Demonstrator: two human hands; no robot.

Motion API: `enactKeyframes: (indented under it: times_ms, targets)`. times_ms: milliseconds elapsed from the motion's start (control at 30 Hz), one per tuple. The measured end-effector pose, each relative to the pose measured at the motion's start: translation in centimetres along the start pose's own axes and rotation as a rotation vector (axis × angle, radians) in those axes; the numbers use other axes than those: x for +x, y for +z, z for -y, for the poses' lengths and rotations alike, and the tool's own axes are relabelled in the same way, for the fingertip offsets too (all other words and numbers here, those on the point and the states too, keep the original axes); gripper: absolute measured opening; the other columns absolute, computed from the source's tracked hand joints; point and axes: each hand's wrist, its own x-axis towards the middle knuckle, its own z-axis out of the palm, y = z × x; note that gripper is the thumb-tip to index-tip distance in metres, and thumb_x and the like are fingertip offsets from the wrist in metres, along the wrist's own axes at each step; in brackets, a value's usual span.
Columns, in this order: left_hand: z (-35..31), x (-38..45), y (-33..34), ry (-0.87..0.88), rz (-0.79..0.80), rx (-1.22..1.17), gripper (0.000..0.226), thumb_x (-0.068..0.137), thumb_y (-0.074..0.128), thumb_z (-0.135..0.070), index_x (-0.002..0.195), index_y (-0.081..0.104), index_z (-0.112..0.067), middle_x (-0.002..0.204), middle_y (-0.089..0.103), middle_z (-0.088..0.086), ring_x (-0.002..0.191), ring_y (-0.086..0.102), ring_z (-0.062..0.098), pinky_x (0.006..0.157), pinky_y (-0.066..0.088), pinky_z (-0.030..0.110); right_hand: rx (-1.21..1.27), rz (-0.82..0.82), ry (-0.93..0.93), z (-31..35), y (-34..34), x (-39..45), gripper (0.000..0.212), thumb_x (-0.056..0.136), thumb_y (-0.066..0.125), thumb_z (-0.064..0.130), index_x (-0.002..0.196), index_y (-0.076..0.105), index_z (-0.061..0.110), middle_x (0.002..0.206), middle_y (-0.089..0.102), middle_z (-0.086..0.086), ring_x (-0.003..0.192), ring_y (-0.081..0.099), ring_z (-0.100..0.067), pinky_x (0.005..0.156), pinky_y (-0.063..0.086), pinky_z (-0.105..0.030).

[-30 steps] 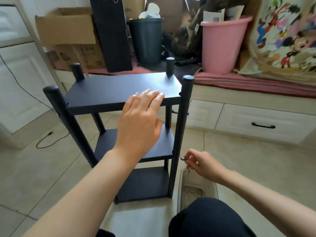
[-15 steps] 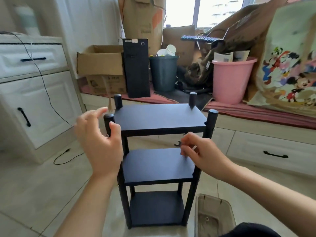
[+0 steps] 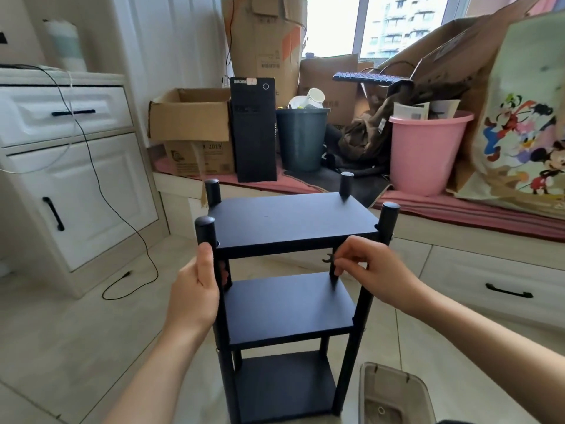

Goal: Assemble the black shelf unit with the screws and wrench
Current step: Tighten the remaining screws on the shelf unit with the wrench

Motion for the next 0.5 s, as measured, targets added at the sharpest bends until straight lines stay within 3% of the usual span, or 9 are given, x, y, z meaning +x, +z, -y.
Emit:
enactKeyframes:
  times_ms: [100, 200, 333, 433, 500]
  targets:
    - [-0.9, -0.8, -0.2, 0.026, -0.007, -0.039, 0.069, 0.094, 0.023, -0.067, 0.062, 0.05, -0.012, 0.053, 0.057, -0.005, 0.05, 0.05, 0.006, 0.056, 0.037, 0.033, 0.13, -0.094, 0.05, 0.5, 0.2, 1.7, 0.014, 0.094, 0.06, 0.002, 0.085, 0.062, 0.012, 0.074, 0.071, 0.009, 0.072, 0.068, -0.011, 0.075, 0.054, -0.028]
    - [-1.2, -1.3, -0.3, 0.042, 0.015, -0.131, 0.079, 0.095, 0.028, -0.072, 0.068, 0.057, -0.003, 0.063, 0.063, 0.007, 0.056, 0.057, 0.011, 0.062, 0.043, 0.032, 0.239, -0.18, 0.089, 1.9, 0.7, 2.8, 0.016, 0.097, 0.056, 0.003, 0.085, 0.057, 0.014, 0.064, 0.066, 0.002, 0.062, 0.06, -0.013, 0.068, 0.05, -0.029]
    - [-1.7, -1.7, 0.5, -0.005, 0.005, -0.266, 0.081, 0.089, 0.039, -0.077, 0.07, 0.059, -0.001, 0.064, 0.063, 0.012, 0.054, 0.055, 0.007, 0.061, 0.042, 0.028, 0.369, -0.055, 0.091, 5.2, 2.8, 2.0, 0.014, 0.101, 0.051, 0.009, 0.089, 0.055, 0.015, 0.054, 0.051, 0.006, 0.053, 0.045, -0.014, 0.056, 0.043, -0.027]
    - [-1.9, -1.6, 1.6, -0.072, -0.015, -0.349, 0.073, 0.083, 0.04, -0.078, 0.068, 0.056, -0.008, 0.056, 0.057, 0.005, 0.052, 0.055, 0.013, 0.055, 0.047, 0.022, 0.451, 0.047, 0.149, 7.3, 4.8, 1.1, 0.014, 0.102, 0.048, 0.011, 0.094, 0.058, 0.015, 0.055, 0.048, 0.009, 0.055, 0.046, -0.012, 0.062, 0.045, -0.037]
    - [-2.2, -1.3, 2.3, -0.095, -0.056, -0.377, 0.071, 0.082, 0.036, -0.079, 0.068, 0.052, -0.011, 0.056, 0.05, 0.003, 0.05, 0.047, 0.011, 0.049, 0.042, 0.014, 0.524, 0.084, 0.213, 8.4, 5.8, 1.1, 0.021, 0.101, 0.042, 0.003, 0.1, 0.06, 0.013, 0.058, 0.05, 0.009, 0.058, 0.049, -0.01, 0.064, 0.047, -0.034]
